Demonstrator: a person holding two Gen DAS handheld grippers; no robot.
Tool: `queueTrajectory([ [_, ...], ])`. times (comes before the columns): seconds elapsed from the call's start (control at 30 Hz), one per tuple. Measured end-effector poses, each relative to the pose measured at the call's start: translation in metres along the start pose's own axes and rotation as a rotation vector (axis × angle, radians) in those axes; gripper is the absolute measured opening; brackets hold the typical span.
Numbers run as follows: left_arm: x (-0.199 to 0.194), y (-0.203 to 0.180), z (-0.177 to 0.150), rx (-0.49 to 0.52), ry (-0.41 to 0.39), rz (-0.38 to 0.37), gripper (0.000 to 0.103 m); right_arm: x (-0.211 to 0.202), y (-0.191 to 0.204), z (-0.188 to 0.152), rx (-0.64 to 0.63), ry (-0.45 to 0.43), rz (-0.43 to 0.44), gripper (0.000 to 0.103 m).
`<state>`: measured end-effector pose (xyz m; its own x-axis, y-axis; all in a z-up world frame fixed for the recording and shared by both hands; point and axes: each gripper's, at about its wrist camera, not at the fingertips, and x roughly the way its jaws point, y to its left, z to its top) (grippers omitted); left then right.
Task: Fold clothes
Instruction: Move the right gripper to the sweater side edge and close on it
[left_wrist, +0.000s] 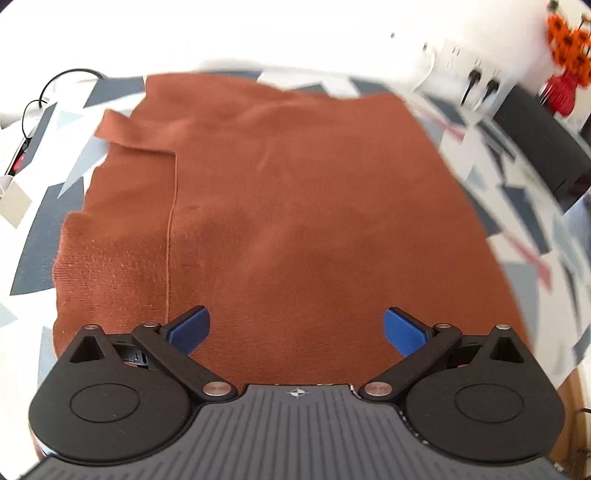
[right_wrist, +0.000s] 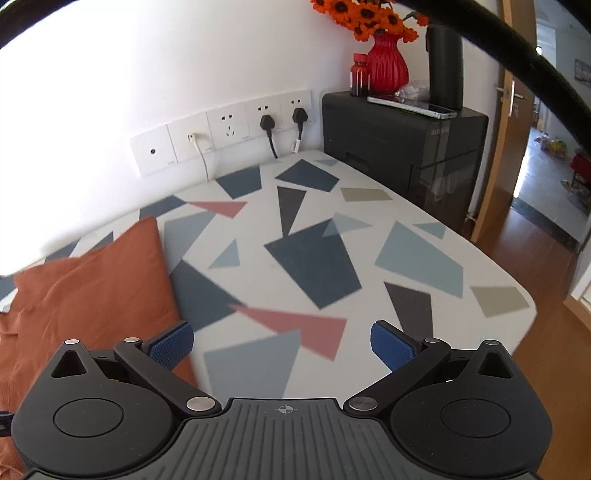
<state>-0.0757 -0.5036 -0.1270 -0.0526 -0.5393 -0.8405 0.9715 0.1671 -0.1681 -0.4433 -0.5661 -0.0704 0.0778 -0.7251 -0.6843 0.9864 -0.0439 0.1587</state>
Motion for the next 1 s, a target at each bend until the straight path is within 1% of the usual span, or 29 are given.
queueTrajectory([
  [0.1, -0.006, -0.011, -0.003, -0.003, 0.010, 0.024, 0.102, 0.025, -0.012, 0.014, 0.053, 0.037, 0.068, 0.102],
  [0.17, -0.006, -0.019, -0.004, -0.033, 0.032, 0.059, 0.102, 0.044, -0.016, 0.026, 0.081, 0.067, 0.121, 0.102],
  [0.3, 0.003, -0.036, -0.007, -0.142, 0.077, 0.108, 0.102, 0.072, -0.017, 0.052, 0.015, 0.067, 0.224, 0.102],
  [0.4, 0.007, -0.052, -0.014, -0.206, 0.082, 0.180, 0.102, 0.097, -0.022, 0.069, -0.066, 0.065, 0.286, 0.102],
  [0.47, 0.009, -0.059, -0.020, -0.234, 0.080, 0.225, 0.102, 0.121, -0.028, 0.082, -0.084, 0.083, 0.330, 0.102],
  [0.53, 0.011, -0.064, -0.027, -0.265, 0.099, 0.267, 0.102, 0.146, -0.030, 0.095, -0.083, 0.102, 0.377, 0.098],
  [0.67, 0.011, -0.068, -0.043, -0.338, 0.125, 0.338, 0.102, 0.190, -0.007, 0.116, -0.141, 0.120, 0.445, 0.094],
  [0.73, 0.008, -0.067, -0.050, -0.390, 0.107, 0.346, 0.102, 0.207, 0.014, 0.123, -0.187, 0.118, 0.497, 0.094],
  [0.83, 0.005, -0.066, -0.055, -0.448, 0.088, 0.366, 0.103, 0.234, 0.056, 0.129, -0.240, 0.152, 0.587, 0.092],
  [0.9, 0.004, -0.067, -0.056, -0.466, 0.079, 0.385, 0.103, 0.251, 0.087, 0.128, -0.293, 0.168, 0.612, 0.086],
  [0.97, 0.004, -0.066, -0.057, -0.481, 0.071, 0.398, 0.103, 0.267, 0.113, 0.125, -0.332, 0.188, 0.596, 0.084],
  [1.0, 0.004, -0.066, -0.057, -0.494, 0.066, 0.405, 0.103, 0.276, 0.126, 0.124, -0.352, 0.198, 0.587, 0.080],
])
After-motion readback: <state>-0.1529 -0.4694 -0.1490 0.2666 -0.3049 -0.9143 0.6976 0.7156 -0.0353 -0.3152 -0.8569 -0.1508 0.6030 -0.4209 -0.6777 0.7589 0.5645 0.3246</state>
